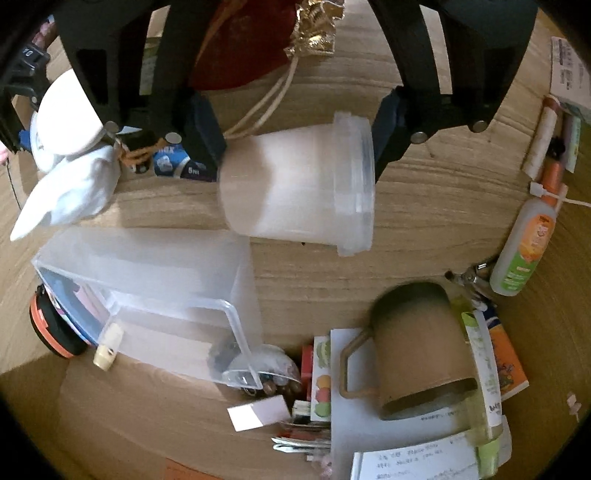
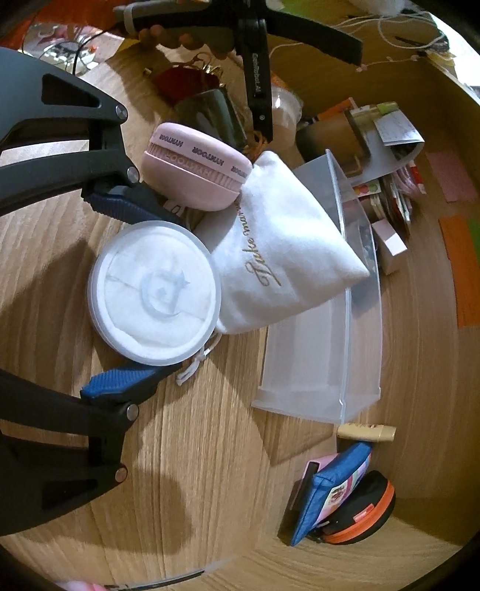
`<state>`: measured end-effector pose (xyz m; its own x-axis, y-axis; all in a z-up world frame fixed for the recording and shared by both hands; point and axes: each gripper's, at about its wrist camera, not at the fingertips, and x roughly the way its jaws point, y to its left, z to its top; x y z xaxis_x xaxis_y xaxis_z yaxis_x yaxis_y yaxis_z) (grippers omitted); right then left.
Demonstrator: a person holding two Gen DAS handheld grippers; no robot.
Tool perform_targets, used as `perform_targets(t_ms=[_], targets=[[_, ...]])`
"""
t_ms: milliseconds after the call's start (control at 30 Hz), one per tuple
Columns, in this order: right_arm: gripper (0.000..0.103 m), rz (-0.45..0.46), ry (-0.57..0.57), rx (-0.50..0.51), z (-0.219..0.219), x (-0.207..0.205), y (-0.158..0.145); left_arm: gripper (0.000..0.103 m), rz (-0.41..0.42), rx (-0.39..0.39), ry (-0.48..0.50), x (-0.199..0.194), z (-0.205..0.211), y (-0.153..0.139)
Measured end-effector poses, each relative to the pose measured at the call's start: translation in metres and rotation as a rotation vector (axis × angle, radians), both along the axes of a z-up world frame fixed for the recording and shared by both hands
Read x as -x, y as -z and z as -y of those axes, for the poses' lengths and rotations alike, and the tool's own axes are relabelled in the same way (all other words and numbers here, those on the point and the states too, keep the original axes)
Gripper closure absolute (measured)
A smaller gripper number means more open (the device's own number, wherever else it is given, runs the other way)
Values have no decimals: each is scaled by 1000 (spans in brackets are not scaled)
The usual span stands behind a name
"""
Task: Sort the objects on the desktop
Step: 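Grasp the white round container with the right gripper while the left grasps the frosted jar, then carry both held containers over the clear bin and lower them inside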
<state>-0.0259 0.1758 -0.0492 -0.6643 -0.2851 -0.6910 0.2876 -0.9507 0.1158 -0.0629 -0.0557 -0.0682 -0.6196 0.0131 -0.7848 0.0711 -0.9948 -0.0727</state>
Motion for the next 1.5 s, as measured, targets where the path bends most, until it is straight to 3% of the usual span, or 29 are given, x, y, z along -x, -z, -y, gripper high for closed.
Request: perform_targets(t_ms=[167,433,867,1500], targets=[[40,-23,28,32,-15,-3,-14,35,-30,39,-24,1,3,-5],[40,-66,41,76,-31,-2,-44,36,-58,23,-36,-4,12,-15],[40,-137,-20,42,-24,13,-81,37,-77,5,-27,-11,16,-26],[40,-153,-89,133,-26,74,-110,37,-179,10,33,6,0,-95]])
